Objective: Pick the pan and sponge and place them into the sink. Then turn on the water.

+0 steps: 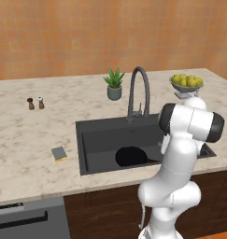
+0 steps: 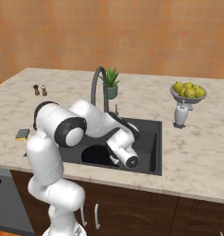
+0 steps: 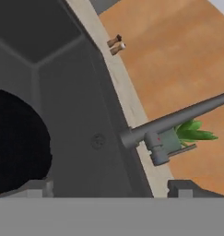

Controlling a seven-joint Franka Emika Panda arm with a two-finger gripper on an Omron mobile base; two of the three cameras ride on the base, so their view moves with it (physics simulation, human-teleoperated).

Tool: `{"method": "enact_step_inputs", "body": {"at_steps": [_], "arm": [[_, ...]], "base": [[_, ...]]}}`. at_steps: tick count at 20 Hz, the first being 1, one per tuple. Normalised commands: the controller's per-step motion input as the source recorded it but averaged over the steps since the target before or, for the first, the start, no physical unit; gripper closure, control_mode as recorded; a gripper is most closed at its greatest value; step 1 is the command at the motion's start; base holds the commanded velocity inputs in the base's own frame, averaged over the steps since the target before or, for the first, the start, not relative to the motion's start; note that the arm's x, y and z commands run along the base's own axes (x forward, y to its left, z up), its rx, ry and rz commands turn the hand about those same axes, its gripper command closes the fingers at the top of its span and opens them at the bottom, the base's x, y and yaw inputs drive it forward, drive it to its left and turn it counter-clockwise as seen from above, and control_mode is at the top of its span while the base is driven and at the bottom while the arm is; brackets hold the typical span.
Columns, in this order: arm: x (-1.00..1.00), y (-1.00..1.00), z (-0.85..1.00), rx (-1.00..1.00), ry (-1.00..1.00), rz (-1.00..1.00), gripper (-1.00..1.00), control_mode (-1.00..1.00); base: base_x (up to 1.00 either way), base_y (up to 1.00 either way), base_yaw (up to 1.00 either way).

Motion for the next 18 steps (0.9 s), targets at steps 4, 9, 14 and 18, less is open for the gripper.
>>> {"method": "enact_step_inputs", "body": {"at_steps": [4, 9, 14, 18], "arm": [[-0.25, -0.18, 1.0, 0.0, 0.0, 0.08, -1.0, -1.0], [-0.48, -0.07, 1.0, -0.03, -0.02, 0.01, -1.0, -1.0], [-0.77, 0.0, 1.0, -0.18, -0.12, -0.02, -1.0, -1.0], [-0.95, 0.07, 0.97, -0.24, -0.15, 0.0, -1.0, -1.0]], "base": [[0.0, 0.0, 0.0], [0.0, 0.0, 0.0], [0.0, 0.0, 0.0], [0.0, 0.0, 0.0]]}}
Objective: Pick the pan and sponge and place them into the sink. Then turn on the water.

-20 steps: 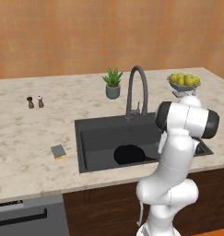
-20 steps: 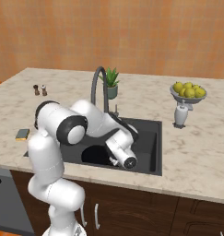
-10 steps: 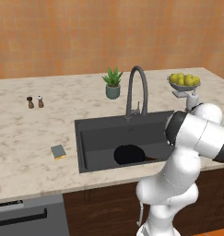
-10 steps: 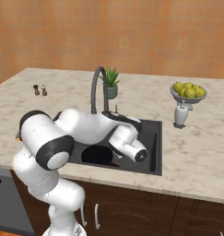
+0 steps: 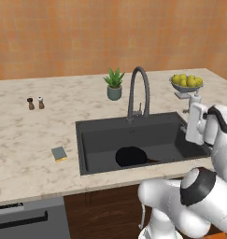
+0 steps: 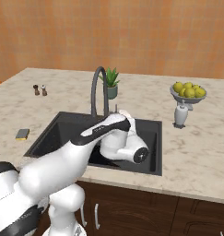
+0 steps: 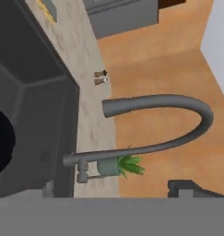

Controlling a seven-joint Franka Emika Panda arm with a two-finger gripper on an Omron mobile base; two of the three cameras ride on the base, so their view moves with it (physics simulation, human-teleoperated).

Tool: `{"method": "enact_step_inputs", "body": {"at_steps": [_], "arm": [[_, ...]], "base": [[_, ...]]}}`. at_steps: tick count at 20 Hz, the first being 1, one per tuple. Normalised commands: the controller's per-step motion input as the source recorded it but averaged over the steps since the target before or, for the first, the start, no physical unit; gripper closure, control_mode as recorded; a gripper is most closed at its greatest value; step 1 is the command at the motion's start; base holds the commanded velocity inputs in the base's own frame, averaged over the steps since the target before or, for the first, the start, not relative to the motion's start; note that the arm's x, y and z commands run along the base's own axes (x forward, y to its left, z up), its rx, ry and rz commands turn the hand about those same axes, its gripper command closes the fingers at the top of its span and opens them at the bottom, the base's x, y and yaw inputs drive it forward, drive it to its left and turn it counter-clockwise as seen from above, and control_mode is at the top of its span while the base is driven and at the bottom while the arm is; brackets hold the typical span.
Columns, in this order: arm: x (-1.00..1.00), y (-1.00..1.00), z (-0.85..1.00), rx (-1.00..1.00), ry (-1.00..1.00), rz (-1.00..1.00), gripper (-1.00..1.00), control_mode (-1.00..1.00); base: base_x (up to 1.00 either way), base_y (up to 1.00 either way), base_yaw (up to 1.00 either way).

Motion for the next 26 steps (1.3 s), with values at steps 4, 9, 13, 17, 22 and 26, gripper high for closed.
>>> {"method": "enact_step_inputs", "body": {"at_steps": [4, 9, 13, 17, 22, 26], "arm": [[-0.75, 0.45, 0.86, -0.41, -0.05, 0.06, -1.0, -1.0], [-0.28, 0.82, 0.66, -0.57, 0.09, 0.17, -1.0, -1.0], [-0.19, 0.89, 0.56, -0.55, 0.19, 0.23, -1.0, -1.0], [-0.17, 0.97, 0.33, -0.38, 0.04, 0.15, -1.0, -1.0], [-0.03, 0.95, 0.06, -0.22, 0.0, 0.09, -1.0, -1.0], [0.01, 0.81, 0.0, -0.23, 0.1, 0.17, -1.0, -1.0]], "base": [[0.0, 0.0, 0.0], [0.0, 0.0, 0.0], [0.0, 0.0, 0.0], [0.0, 0.0, 0.0], [0.0, 0.0, 0.0], [0.0, 0.0, 0.0]]}}
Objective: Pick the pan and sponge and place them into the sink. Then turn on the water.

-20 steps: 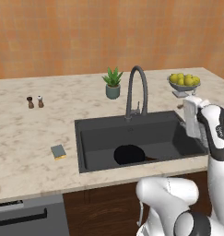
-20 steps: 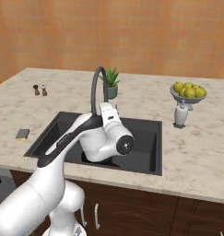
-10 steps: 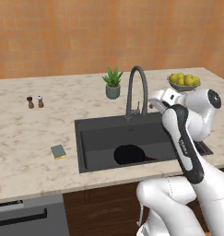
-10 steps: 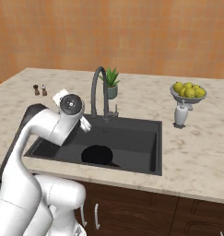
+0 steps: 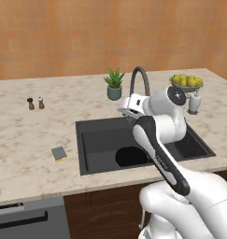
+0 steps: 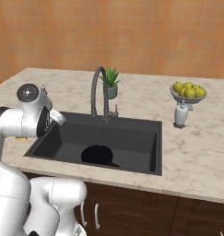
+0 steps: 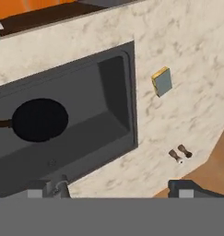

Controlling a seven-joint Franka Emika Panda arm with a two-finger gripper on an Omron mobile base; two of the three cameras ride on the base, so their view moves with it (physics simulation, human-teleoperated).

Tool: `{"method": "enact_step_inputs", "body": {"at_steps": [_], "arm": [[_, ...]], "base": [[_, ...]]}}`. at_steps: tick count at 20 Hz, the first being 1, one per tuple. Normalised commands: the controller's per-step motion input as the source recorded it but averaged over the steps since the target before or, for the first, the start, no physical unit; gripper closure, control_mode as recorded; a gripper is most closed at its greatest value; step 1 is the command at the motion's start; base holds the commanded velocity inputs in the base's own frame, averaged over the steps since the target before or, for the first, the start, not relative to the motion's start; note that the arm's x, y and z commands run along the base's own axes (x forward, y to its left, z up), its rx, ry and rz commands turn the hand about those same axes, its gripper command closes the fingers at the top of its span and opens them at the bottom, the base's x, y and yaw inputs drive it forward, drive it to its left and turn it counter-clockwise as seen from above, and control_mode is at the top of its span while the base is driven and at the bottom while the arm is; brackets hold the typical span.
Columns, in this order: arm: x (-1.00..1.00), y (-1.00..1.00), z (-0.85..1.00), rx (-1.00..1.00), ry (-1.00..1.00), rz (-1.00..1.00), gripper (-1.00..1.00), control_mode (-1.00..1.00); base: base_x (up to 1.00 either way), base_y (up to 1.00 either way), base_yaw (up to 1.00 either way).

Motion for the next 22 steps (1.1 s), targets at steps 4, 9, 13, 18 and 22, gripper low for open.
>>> {"method": "enact_step_inputs", "body": {"at_steps": [4, 9, 13, 18, 22], "arm": [[0.13, 0.86, -0.06, -0.29, 0.18, 0.19, -1.0, -1.0], [0.18, 0.82, -0.18, -0.21, 0.06, 0.15, -1.0, -1.0], [0.32, 0.75, -0.43, -0.15, 0.01, 0.18, -1.0, -1.0], [0.27, 0.61, -0.46, -0.1, 0.0, 0.2, -1.0, -1.0], [0.22, 0.51, -0.46, -0.08, 0.0, 0.18, -1.0, -1.0]], "base": [[0.0, 0.0, 0.0], [0.0, 0.0, 0.0], [0.0, 0.0, 0.0], [0.0, 0.0, 0.0], [0.0, 0.0, 0.0]]}}
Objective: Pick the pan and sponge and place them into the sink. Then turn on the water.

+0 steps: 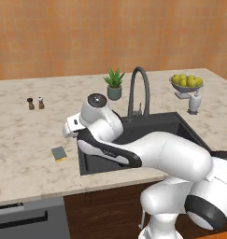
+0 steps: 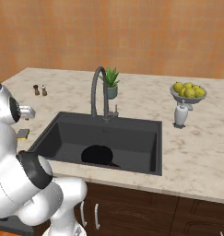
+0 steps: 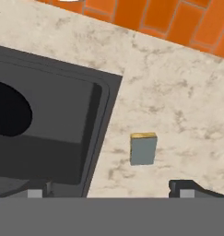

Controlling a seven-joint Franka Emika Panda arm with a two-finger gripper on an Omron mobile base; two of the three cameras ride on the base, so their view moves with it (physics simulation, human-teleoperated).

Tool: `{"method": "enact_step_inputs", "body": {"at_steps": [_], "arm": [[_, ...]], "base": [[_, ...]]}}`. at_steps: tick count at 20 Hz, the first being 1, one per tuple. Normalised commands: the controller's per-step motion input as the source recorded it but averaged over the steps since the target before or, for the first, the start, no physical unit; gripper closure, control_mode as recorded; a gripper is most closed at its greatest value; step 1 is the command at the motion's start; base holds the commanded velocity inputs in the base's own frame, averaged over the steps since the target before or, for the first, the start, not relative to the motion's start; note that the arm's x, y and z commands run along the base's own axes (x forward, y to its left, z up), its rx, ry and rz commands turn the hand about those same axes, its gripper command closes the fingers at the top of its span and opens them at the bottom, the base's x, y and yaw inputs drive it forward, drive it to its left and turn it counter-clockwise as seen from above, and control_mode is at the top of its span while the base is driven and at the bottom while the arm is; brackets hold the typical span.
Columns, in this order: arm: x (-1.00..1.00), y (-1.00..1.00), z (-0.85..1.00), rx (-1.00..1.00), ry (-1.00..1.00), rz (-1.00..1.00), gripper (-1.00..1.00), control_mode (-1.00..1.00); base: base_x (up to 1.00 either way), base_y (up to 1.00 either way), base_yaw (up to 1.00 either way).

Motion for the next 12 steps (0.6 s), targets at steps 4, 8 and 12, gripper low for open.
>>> {"method": "enact_step_inputs", "body": {"at_steps": [4, 8, 12], "arm": [[0.2, 0.53, -0.47, -0.09, 0.0, 0.18, -1.0, -1.0], [0.03, 0.52, -0.42, -0.07, 0.0, 0.12, -1.0, -1.0], [0.0, 0.29, -0.36, -0.03, 0.0, 0.09, -1.0, -1.0]], "base": [[0.0, 0.0, 0.0], [0.0, 0.0, 0.0], [0.0, 0.0, 0.0]]}}
